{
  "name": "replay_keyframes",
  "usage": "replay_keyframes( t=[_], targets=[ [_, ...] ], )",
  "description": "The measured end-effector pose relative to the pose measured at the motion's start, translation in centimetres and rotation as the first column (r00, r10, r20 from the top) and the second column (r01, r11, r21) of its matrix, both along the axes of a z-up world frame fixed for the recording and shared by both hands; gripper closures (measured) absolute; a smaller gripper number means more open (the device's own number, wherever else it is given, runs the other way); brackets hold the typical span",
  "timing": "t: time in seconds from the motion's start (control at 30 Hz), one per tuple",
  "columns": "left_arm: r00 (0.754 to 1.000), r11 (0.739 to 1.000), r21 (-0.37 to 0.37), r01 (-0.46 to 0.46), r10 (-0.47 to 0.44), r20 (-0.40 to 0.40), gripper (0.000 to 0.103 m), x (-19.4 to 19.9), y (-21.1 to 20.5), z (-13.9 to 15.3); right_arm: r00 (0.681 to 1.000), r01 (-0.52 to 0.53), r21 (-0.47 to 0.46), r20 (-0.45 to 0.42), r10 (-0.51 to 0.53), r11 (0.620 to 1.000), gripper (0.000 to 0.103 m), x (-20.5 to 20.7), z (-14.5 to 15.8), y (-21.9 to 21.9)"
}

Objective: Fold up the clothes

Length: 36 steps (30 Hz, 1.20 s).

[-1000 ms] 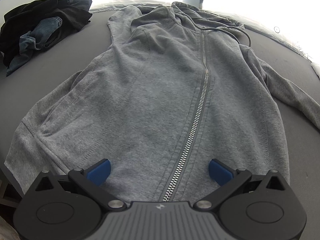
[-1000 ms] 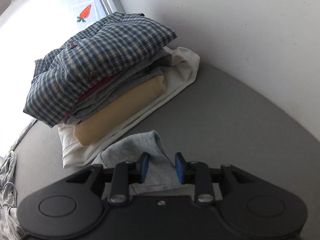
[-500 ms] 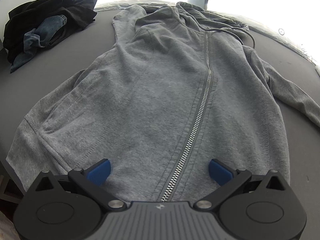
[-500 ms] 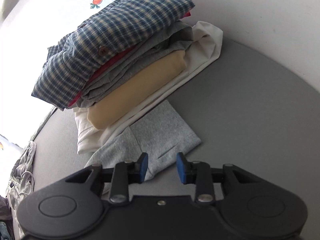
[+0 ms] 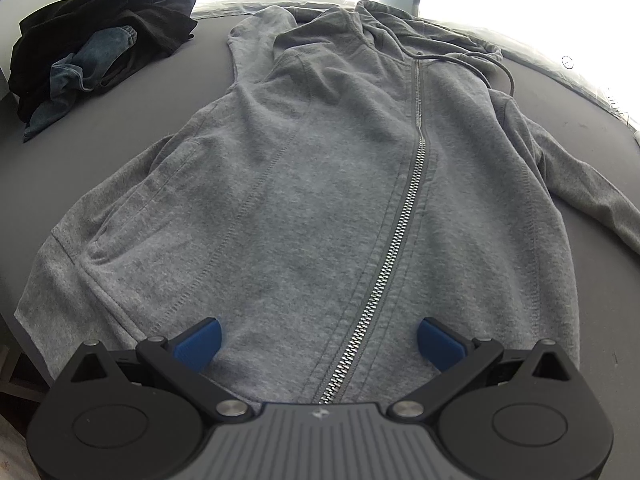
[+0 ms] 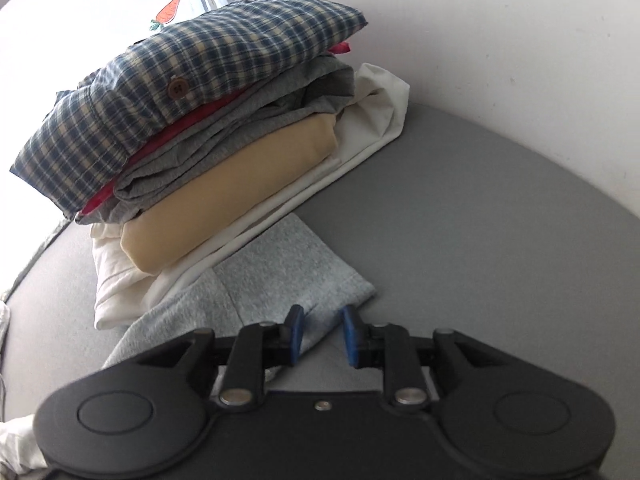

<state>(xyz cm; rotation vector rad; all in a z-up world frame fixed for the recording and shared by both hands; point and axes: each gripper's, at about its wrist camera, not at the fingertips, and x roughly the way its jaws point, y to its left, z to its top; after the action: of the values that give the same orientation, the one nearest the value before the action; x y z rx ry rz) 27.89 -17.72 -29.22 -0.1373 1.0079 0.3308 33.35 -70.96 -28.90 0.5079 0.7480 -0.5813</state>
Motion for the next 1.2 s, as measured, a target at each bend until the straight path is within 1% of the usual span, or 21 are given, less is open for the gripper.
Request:
replay_keyframes(
  t=[0.03, 0.07, 0.13, 0.2, 0.23, 0.27, 0.33, 0.37, 0.4, 0.43, 0.5, 0.53, 0.57, 0.6, 0.63, 0.73, 0.83, 0.97, 1.0, 1.1, 1.2],
  targets=[
    [1.000, 1.000, 0.000, 0.000, 0.000, 0.000, 0.000, 0.0, 0.0, 0.0, 1.000, -0.008, -0.039, -0.022, 0.007, 0.999, 0.062, 0.4, 0.0, 0.5],
    [1.000, 1.000, 0.000, 0.000, 0.000, 0.000, 0.000, 0.0, 0.0, 0.0, 1.000, -0.014, -0.052, -0.028, 0.013, 0.999, 0.055, 0.7, 0.0, 0.7],
    [1.000, 1.000, 0.000, 0.001, -0.001, 0.000, 0.000, 0.0, 0.0, 0.0, 0.999, -0.019, -0.077, -0.046, 0.016, 0.997, 0.050, 1.2, 0.0, 1.0],
    [1.000, 1.000, -0.001, 0.003, -0.003, 0.000, 0.000, 0.0, 0.0, 0.0, 0.996, -0.017, -0.123, -0.084, 0.006, 0.992, 0.049, 1.8, -0.2, 1.4],
    [1.000, 1.000, -0.001, 0.004, -0.004, 0.001, 0.000, 0.0, 0.1, 0.0, 0.995, -0.013, -0.145, -0.102, -0.002, 0.989, 0.041, 2.1, -0.3, 1.6],
    [1.000, 1.000, -0.001, 0.006, -0.006, 0.001, 0.000, 0.0, 0.1, 0.0, 0.993, 0.002, -0.162, -0.118, -0.022, 0.987, 0.028, 2.3, -0.5, 1.6],
    [1.000, 1.000, -0.001, 0.008, -0.008, 0.003, 0.000, 0.0, 0.0, 0.0, 0.993, 0.024, -0.141, -0.109, -0.040, 0.990, 0.019, 2.2, -0.7, 1.2],
    [1.000, 1.000, -0.001, 0.010, -0.010, 0.005, 0.000, 0.0, 0.0, 0.0, 0.993, 0.008, -0.137, -0.117, -0.024, 0.991, 0.017, 2.4, -0.7, 1.1],
    [1.000, 1.000, -0.001, 0.011, -0.011, 0.007, 0.000, 0.0, 0.0, 0.0, 0.992, -0.010, -0.133, -0.123, -0.007, 0.991, 0.018, 2.5, -0.7, 1.0],
    [1.000, 1.000, -0.001, 0.012, -0.012, 0.008, 0.000, -0.1, 0.0, 0.0, 0.993, -0.035, -0.132, -0.118, 0.019, 0.991, 0.026, 2.6, -0.6, 1.1],
    [1.000, 1.000, 0.000, 0.014, -0.014, 0.012, 0.000, -0.1, 0.0, -0.1, 0.992, -0.092, -0.124, -0.102, 0.080, 0.988, 0.045, 2.6, -0.3, 1.2],
    [1.000, 1.000, 0.000, 0.015, -0.015, 0.013, 0.000, -0.1, 0.0, -0.1, 0.989, -0.121, -0.120, -0.094, 0.110, 0.985, 0.063, 2.6, -0.2, 1.3],
    [1.000, 1.000, 0.000, 0.016, -0.016, 0.014, 0.000, -0.1, 0.0, -0.1, 0.987, -0.145, -0.112, -0.085, 0.136, 0.983, 0.078, 2.6, -0.1, 1.4],
    [1.000, 1.000, 0.000, 0.017, -0.017, 0.014, 0.000, -0.1, 0.1, -0.1, 0.987, -0.152, -0.093, -0.072, 0.145, 0.984, 0.083, 2.5, -0.1, 1.3],
    [1.000, 1.000, -0.001, 0.018, -0.018, 0.014, 0.000, -0.1, 0.1, -0.1, 0.988, -0.148, -0.076, -0.060, 0.143, 0.986, 0.092, 2.5, -0.1, 1.2],
    [1.000, 1.000, -0.004, 0.024, -0.024, 0.010, 0.000, 0.0, 0.2, -0.1, 0.993, -0.114, -0.055, -0.033, 0.113, 0.992, 0.095, 1.6, 0.0, 1.0],
    [1.000, 1.000, -0.008, 0.030, -0.030, 0.004, 0.000, 0.1, 0.3, -0.1, 0.996, -0.087, -0.143, -0.039, 0.082, 0.986, 0.095, -0.4, 0.8, 1.8],
    [0.999, 0.999, -0.011, 0.037, -0.037, 0.005, 0.000, 0.1, 0.4, -0.1, 0.997, -0.078, -0.266, -0.022, 0.075, 0.961, 0.095, -5.1, 2.8, 3.0],
    [0.999, 0.999, -0.010, 0.037, -0.037, 0.006, 0.000, 0.1, 0.4, -0.1, 0.997, -0.075, -0.279, -0.023, 0.071, 0.957, 0.095, -5.9, 3.1, 3.3],
    [0.999, 0.999, -0.011, 0.039, -0.039, 0.004, 0.000, 0.1, 0.4, -0.2, 0.997, -0.074, -0.290, -0.029, 0.069, 0.954, 0.095, -7.0, 3.2, 3.5],
    [0.999, 0.999, -0.017, 0.047, -0.047, -0.011, 0.000, 0.3, 0.6, -0.1, 0.997, -0.077, -0.374, -0.016, 0.077, 0.924, 0.096, -7.3, 4.8, 4.6]
  ],
)
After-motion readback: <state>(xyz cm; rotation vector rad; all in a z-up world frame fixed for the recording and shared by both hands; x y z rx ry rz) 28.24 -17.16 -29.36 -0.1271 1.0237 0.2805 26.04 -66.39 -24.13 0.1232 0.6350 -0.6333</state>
